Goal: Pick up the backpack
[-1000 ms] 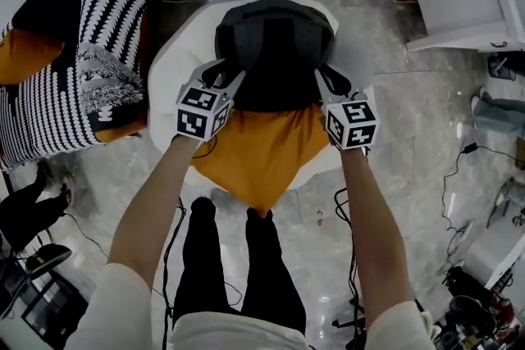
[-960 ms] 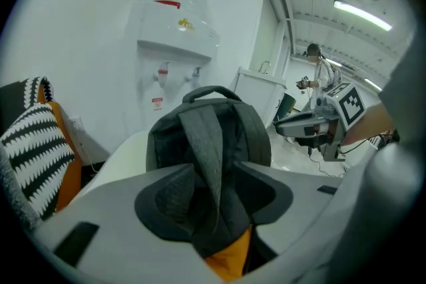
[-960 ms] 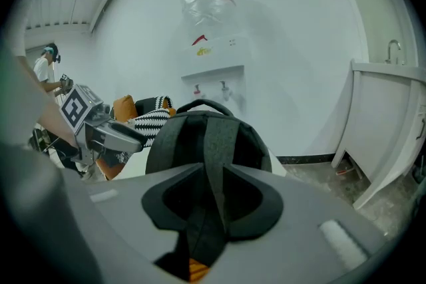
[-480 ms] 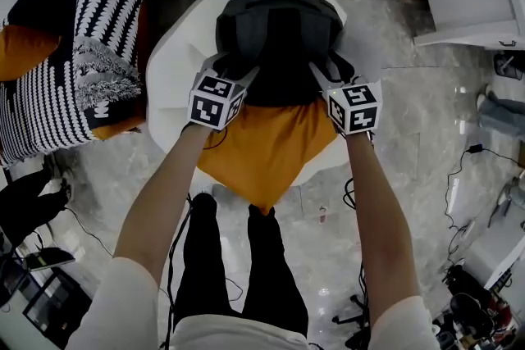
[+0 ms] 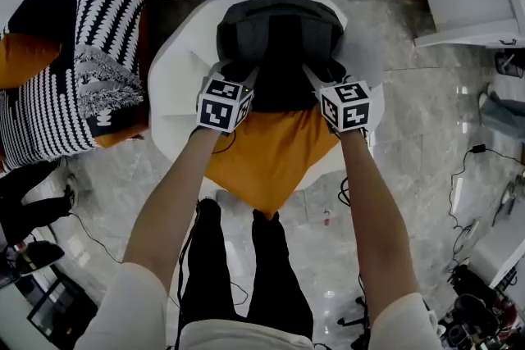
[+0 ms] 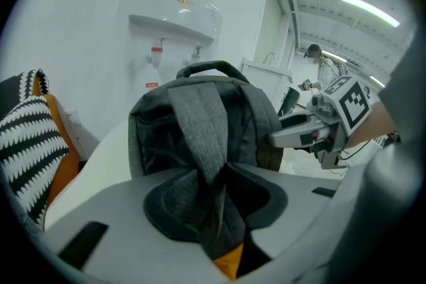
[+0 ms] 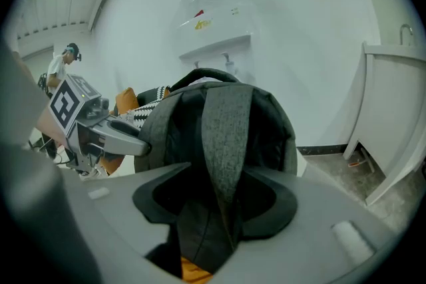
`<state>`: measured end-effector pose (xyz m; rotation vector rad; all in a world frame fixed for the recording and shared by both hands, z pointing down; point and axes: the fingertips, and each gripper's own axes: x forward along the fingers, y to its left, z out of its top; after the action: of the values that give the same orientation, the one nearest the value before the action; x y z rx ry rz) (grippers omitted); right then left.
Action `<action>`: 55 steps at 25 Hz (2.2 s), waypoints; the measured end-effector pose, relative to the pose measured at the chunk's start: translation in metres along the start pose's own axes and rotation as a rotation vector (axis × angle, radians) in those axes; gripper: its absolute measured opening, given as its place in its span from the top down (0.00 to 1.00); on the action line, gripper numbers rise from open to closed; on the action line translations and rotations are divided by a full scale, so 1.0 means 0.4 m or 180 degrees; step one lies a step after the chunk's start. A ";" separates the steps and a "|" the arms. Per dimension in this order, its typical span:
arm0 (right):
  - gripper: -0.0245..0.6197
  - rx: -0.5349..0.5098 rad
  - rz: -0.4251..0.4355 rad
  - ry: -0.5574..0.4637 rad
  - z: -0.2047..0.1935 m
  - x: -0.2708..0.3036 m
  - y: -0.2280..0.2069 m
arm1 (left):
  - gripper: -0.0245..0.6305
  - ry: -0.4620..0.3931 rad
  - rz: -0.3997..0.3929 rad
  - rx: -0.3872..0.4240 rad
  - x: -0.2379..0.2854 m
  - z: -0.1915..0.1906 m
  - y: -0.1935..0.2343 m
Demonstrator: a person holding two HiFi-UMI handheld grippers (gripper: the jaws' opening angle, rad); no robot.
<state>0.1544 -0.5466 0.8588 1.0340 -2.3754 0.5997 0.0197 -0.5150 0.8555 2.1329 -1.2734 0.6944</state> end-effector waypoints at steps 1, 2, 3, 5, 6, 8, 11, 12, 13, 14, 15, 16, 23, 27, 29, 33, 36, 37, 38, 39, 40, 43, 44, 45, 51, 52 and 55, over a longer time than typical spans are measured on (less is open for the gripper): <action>0.66 0.0019 -0.0009 -0.0007 0.001 0.000 -0.001 | 0.80 0.0002 -0.0005 0.0013 -0.004 0.000 0.001; 0.71 0.0047 -0.0024 -0.0023 0.004 -0.001 -0.004 | 0.82 0.0000 -0.0015 0.0035 -0.008 0.002 -0.001; 0.76 0.0076 -0.0042 -0.0044 0.006 -0.005 -0.007 | 0.84 -0.0003 -0.0028 0.0056 -0.013 0.005 -0.003; 0.80 0.0111 -0.0052 -0.0071 0.007 -0.014 -0.008 | 0.87 -0.0013 -0.0053 0.0075 -0.026 0.008 -0.007; 0.81 0.0114 -0.0042 -0.0071 0.006 -0.018 -0.004 | 0.88 -0.0018 -0.0064 0.0074 -0.032 0.008 -0.008; 0.82 0.0112 -0.0019 -0.0066 0.006 -0.027 0.006 | 0.89 -0.0035 -0.0085 0.0056 -0.045 0.010 -0.011; 0.83 0.0116 -0.0014 -0.0091 0.014 -0.047 0.021 | 0.89 -0.0079 -0.0112 0.0001 -0.068 0.021 -0.020; 0.83 0.0121 -0.0016 -0.0107 0.019 -0.054 0.027 | 0.90 -0.0095 -0.0118 -0.0018 -0.077 0.026 -0.023; 0.83 0.0127 -0.0019 -0.0123 0.025 -0.061 0.034 | 0.90 -0.0110 -0.0123 -0.0031 -0.086 0.032 -0.027; 0.84 0.0133 -0.0024 -0.0140 0.031 -0.069 0.040 | 0.90 -0.0123 -0.0127 -0.0035 -0.095 0.036 -0.031; 0.84 0.0141 -0.0031 -0.0162 0.038 -0.078 0.046 | 0.90 -0.0130 -0.0130 -0.0031 -0.104 0.040 -0.035; 0.84 0.0150 -0.0039 -0.0187 0.045 -0.087 0.052 | 0.90 -0.0134 -0.0131 -0.0022 -0.113 0.044 -0.039; 0.85 0.0202 -0.0039 -0.0291 0.083 -0.159 0.102 | 0.90 -0.0161 -0.0163 -0.0093 -0.184 0.060 -0.062; 0.85 0.0219 -0.0036 -0.0310 0.098 -0.196 0.127 | 0.90 -0.0187 -0.0210 -0.0143 -0.226 0.066 -0.074; 0.87 0.0281 -0.0037 -0.0348 0.108 -0.217 0.144 | 0.90 -0.0201 -0.0239 -0.0148 -0.247 0.069 -0.083; 0.87 0.0389 -0.0033 -0.0386 0.120 -0.255 0.176 | 0.91 -0.0222 -0.0258 -0.0137 -0.290 0.077 -0.099; 0.87 0.0424 -0.0040 -0.0380 0.121 -0.287 0.199 | 0.91 -0.0211 -0.0274 -0.0151 -0.321 0.074 -0.113; 0.87 0.0425 -0.0044 -0.0383 0.124 -0.298 0.206 | 0.91 -0.0209 -0.0279 -0.0154 -0.332 0.074 -0.117; 0.88 0.0427 -0.0049 -0.0389 0.128 -0.308 0.211 | 0.91 -0.0208 -0.0284 -0.0156 -0.342 0.075 -0.122; 0.88 0.0431 -0.0056 -0.0392 0.132 -0.318 0.215 | 0.91 -0.0205 -0.0292 -0.0155 -0.351 0.075 -0.128; 0.88 0.0437 -0.0065 -0.0390 0.134 -0.326 0.219 | 0.91 -0.0200 -0.0301 -0.0149 -0.360 0.076 -0.133; 0.88 0.0473 -0.0086 -0.0389 0.141 -0.353 0.230 | 0.91 -0.0187 -0.0328 -0.0143 -0.388 0.078 -0.148; 0.88 0.0483 -0.0089 -0.0393 0.145 -0.363 0.235 | 0.91 -0.0185 -0.0338 -0.0148 -0.399 0.078 -0.155; 0.88 0.0486 -0.0090 -0.0396 0.149 -0.373 0.239 | 0.91 -0.0185 -0.0347 -0.0152 -0.409 0.080 -0.160; 0.88 0.0390 -0.0113 -0.0371 0.170 -0.424 0.264 | 0.91 -0.0152 -0.0311 -0.0047 -0.463 0.094 -0.177; 0.88 0.0396 -0.0131 -0.0377 0.173 -0.436 0.267 | 0.91 -0.0144 -0.0309 -0.0025 -0.471 0.096 -0.183; 0.88 0.0438 -0.0189 -0.0419 0.187 -0.465 0.275 | 0.91 -0.0136 -0.0304 0.0035 -0.496 0.108 -0.195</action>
<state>0.1638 -0.4179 0.6700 1.2339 -2.4340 0.7013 0.0137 -0.3926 0.6758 2.2123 -1.1835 0.6203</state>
